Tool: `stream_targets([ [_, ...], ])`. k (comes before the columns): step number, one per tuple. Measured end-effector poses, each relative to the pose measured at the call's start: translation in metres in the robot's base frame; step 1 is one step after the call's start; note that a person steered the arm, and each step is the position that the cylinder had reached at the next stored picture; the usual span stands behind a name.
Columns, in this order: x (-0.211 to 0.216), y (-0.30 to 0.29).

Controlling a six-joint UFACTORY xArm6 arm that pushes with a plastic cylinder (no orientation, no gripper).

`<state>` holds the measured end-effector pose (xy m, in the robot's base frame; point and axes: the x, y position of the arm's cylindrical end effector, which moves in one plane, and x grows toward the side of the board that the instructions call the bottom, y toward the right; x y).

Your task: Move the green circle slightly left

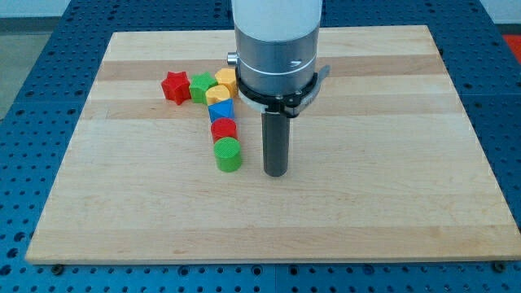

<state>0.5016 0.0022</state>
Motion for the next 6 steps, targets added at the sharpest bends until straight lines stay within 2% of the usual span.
stream_targets([
  [6,-0.003,-0.032],
])
